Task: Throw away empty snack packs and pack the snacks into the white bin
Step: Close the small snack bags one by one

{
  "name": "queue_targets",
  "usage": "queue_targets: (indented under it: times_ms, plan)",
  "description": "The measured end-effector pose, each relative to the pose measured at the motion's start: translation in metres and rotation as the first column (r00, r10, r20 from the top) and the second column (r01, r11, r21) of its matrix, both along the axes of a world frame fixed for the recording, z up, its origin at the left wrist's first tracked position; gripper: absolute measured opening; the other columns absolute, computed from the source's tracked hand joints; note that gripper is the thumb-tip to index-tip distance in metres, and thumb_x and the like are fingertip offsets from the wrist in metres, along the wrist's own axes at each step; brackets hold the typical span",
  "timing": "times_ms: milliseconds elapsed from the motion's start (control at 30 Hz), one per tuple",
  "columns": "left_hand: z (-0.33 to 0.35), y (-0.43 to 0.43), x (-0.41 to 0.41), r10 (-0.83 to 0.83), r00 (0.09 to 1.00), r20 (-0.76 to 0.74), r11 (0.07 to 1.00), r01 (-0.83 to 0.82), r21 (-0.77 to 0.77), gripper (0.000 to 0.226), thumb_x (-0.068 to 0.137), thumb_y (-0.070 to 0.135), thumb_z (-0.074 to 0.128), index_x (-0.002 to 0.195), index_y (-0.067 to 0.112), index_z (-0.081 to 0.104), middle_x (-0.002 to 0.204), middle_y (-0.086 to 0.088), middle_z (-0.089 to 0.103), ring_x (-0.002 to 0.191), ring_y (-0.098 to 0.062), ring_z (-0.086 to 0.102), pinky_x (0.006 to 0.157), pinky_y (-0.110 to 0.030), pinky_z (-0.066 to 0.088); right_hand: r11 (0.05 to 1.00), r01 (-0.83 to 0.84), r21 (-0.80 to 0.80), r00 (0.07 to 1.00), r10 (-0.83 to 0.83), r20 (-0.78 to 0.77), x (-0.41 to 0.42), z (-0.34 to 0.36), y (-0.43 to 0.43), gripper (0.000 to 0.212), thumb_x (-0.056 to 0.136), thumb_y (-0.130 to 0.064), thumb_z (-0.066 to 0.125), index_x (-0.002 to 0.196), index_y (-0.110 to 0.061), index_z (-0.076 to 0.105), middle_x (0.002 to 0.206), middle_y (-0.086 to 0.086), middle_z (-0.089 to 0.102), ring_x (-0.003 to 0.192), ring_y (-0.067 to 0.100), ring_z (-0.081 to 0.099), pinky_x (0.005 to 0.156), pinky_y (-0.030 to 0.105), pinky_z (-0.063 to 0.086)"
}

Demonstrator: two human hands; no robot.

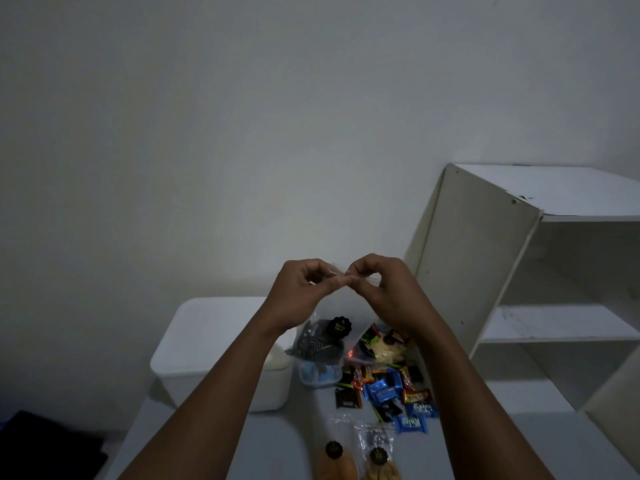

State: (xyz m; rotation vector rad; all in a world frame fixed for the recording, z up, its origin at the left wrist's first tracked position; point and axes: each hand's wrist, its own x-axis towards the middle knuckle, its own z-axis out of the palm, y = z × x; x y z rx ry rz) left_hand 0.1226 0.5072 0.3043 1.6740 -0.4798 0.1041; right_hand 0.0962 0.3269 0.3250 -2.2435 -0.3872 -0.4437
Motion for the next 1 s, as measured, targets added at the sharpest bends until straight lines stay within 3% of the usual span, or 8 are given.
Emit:
queue_targets:
  times_ms: [133,333,467,600,767,900,1000]
  plan:
    - [-0.002,0.001,-0.002,-0.032,0.998,-0.045,0.999,0.031,-0.027,0.002,0.087,0.013,0.073,0.086,0.013,0.074,0.086,-0.011,0.072,0.074,-0.017,0.065,0.079,-0.032,0.054,0.999,-0.044,-0.008,0.995,0.044,-0.091,-0.004,0.009,-0.005,0.011,0.091,-0.033,0.071,0.091,-0.023,0.075,0.085,-0.013,0.073,0.084,-0.005,0.065,0.073,0.013,0.046]
    - [-0.002,0.011,0.003,0.049,0.997,-0.055,0.991,-0.055,-0.119,0.009,0.091,0.011,0.068,0.082,0.012,0.069,0.072,-0.001,0.065,0.066,-0.011,0.061,0.067,-0.017,0.048,0.993,0.021,0.115,0.995,-0.009,-0.103,-0.003,0.002,-0.009,0.010,0.092,-0.026,0.070,0.083,-0.024,0.072,0.081,-0.011,0.071,0.077,-0.006,0.063,0.065,0.010,0.043]
    - [0.003,0.015,0.002,0.036,0.997,-0.069,0.990,-0.045,-0.131,0.008,0.088,0.011,0.072,0.080,0.012,0.070,0.067,0.002,0.067,0.064,-0.010,0.060,0.064,-0.020,0.049,0.976,0.014,0.219,0.998,0.002,-0.070,-0.001,-0.005,0.003,0.011,0.091,-0.023,0.071,0.087,-0.015,0.075,0.086,-0.006,0.073,0.080,-0.002,0.063,0.069,0.008,0.046]
    - [0.007,0.019,0.002,0.023,0.997,-0.078,0.995,-0.030,-0.094,0.005,0.083,0.015,0.078,0.082,0.012,0.074,0.076,0.000,0.074,0.066,-0.011,0.063,0.062,-0.019,0.049,0.957,-0.010,0.290,0.994,0.042,-0.103,-0.001,-0.003,0.013,0.009,0.089,-0.024,0.074,0.088,-0.015,0.076,0.086,-0.003,0.076,0.084,0.003,0.068,0.072,0.012,0.051]
    - [0.007,0.019,0.004,0.074,0.992,-0.105,0.976,-0.094,-0.197,0.007,0.086,0.015,0.074,0.082,0.010,0.070,0.065,0.004,0.067,0.064,-0.013,0.060,0.068,-0.028,0.046,0.806,0.048,0.590,0.980,0.077,-0.185,0.001,-0.006,0.017,0.007,0.090,-0.020,0.071,0.087,-0.014,0.075,0.091,0.007,0.076,0.090,0.017,0.071,0.076,0.024,0.053]
    - [0.008,0.018,0.003,0.050,0.988,-0.145,0.968,-0.084,-0.236,0.006,0.083,0.015,0.077,0.082,0.011,0.071,0.068,0.002,0.070,0.066,-0.014,0.061,0.071,-0.032,0.049,0.780,0.068,0.622,0.989,0.029,-0.143,0.000,-0.008,0.024,0.007,0.091,-0.013,0.069,0.090,-0.008,0.074,0.088,0.002,0.074,0.080,0.000,0.068,0.064,0.006,0.048]
    - [0.007,0.020,0.004,0.057,0.986,-0.157,0.965,-0.095,-0.245,0.008,0.080,0.013,0.079,0.080,0.012,0.072,0.068,0.001,0.070,0.065,-0.014,0.061,0.072,-0.034,0.049,0.785,0.080,0.614,0.984,0.034,-0.173,0.000,-0.010,0.022,0.011,0.092,-0.017,0.068,0.088,-0.009,0.074,0.087,0.000,0.076,0.082,-0.001,0.069,0.066,0.010,0.051]
